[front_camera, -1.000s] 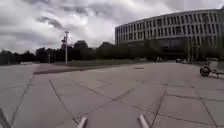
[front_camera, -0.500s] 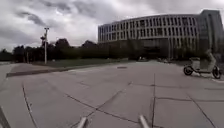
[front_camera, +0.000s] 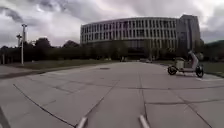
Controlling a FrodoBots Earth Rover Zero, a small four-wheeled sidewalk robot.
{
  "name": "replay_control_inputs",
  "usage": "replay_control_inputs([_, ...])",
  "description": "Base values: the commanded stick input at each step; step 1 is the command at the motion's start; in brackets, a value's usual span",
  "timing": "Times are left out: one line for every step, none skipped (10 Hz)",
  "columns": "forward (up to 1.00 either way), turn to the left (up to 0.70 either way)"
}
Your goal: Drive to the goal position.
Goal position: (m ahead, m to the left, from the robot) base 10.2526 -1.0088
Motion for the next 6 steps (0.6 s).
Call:
replay_control_inputs([0.70, -0.22])
replay_control_inputs([0.70, -0.16])
replay_control_inputs([0.70, -0.03])
replay_control_inputs([0.70, 0.01])
replay_control_inputs([0.70, 0.01])
replay_control_inputs([0.70, 0.01])
